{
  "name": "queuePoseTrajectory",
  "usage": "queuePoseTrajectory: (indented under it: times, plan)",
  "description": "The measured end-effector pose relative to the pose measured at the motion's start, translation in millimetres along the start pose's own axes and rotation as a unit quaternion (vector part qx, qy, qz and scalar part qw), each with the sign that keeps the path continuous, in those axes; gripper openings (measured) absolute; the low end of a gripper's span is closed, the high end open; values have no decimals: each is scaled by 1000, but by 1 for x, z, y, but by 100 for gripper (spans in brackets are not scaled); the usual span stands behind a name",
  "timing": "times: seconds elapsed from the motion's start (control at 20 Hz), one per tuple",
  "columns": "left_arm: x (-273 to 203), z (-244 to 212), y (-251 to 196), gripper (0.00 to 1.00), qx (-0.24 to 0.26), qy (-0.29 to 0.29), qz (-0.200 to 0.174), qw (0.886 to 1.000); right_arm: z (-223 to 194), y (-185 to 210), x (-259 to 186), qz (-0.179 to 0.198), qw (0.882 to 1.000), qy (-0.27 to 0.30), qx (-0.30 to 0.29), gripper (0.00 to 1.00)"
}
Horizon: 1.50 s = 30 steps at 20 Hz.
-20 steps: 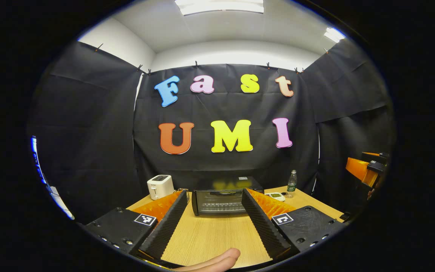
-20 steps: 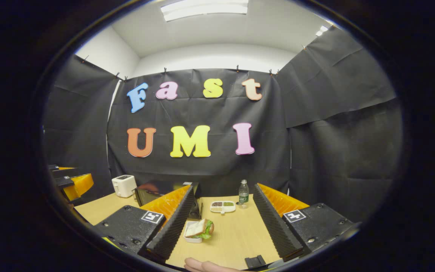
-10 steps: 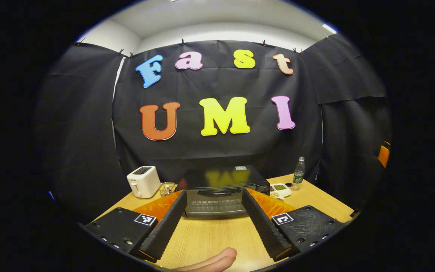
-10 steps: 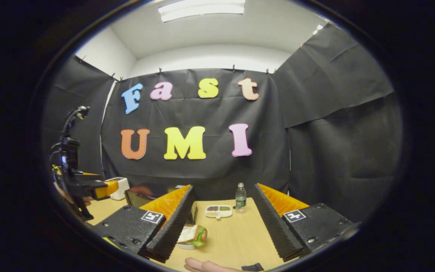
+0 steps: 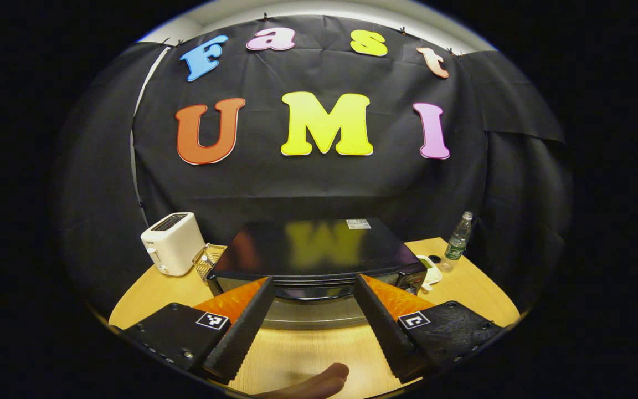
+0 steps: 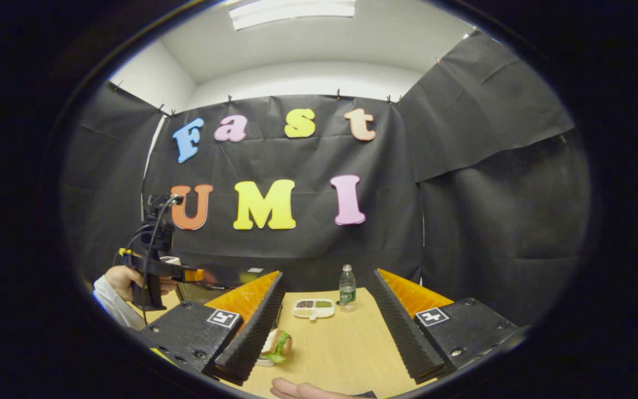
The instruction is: Open the electric oven with the left hand, put the food in, and close the electric oven.
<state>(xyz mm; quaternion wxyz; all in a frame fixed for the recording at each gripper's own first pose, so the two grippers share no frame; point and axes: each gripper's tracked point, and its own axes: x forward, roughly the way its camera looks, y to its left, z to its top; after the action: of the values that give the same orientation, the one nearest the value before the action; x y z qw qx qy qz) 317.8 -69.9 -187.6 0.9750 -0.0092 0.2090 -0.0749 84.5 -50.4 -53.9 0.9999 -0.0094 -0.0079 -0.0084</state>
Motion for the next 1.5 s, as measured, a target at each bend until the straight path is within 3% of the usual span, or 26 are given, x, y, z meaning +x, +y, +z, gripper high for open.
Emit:
queuePoseTrajectory:
  times: [0.3, 0.35, 0.55, 0.6, 0.7, 0.75, 0.8, 0.85, 0.9, 1.0, 1.05, 1.1, 1.15, 1.25, 1.3, 1.35, 1.5]
  plan:
    - [45, -19, -1, 96, 0, 39, 6, 999, -13, -11, 6, -6, 1000, 9, 1, 100]
    - [49, -22, 1, 95, 0, 43, 8, 999, -14, -12, 8, -7, 1000, 10, 1, 90]
    - [49, -25, 1, 98, -4, 49, -2, 999, -21, -18, 8, -11, 1000, 16, 7, 90]
    - [54, -26, 1, 98, -3, 53, -2, 999, -22, -19, 9, -12, 1000, 17, 9, 100]
    - [54, -27, 1, 99, -4, 58, 0, 998, -25, -19, 8, -12, 1000, 21, 11, 100]
    - [53, -28, 1, 99, -4, 60, 0, 998, -25, -19, 7, -9, 1000, 22, 12, 100]
    - [52, -28, 1, 99, -6, 61, 0, 998, -25, -19, 4, -9, 1000, 23, 13, 90]
    - [50, -30, 1, 99, -8, 65, 1, 998, -25, -21, 3, -13, 1000, 23, 10, 90]
    - [49, -31, 1, 99, -9, 67, 1, 998, -24, -24, 2, -17, 1000, 23, 7, 100]
    - [42, -35, 1, 99, -8, 72, 2, 997, -22, -26, -4, -20, 1000, 22, 4, 100]
    - [35, -38, 0, 99, -8, 75, 2, 997, -20, -27, -7, -22, 1000, 19, 5, 90]
    - [28, -41, -1, 99, -7, 76, 3, 997, -19, -28, -9, -23, 1000, 17, 6, 90]
    - [22, -45, -1, 99, -4, 77, 3, 997, -18, -28, -12, -24, 1000, 16, 7, 100]
    - [11, -53, -3, 99, -2, 77, 3, 997, -21, -30, -17, -27, 999, 20, 11, 100]
    - [5, -58, -3, 99, -2, 78, 3, 997, -20, -31, -19, -29, 999, 22, 12, 90]
    - [-2, -63, -3, 99, -2, 77, 2, 997, -20, -32, -22, -30, 999, 22, 12, 100]
    - [-19, -80, -5, 99, -4, 81, 1, 997, -17, -32, -31, -34, 999, 19, 17, 100]
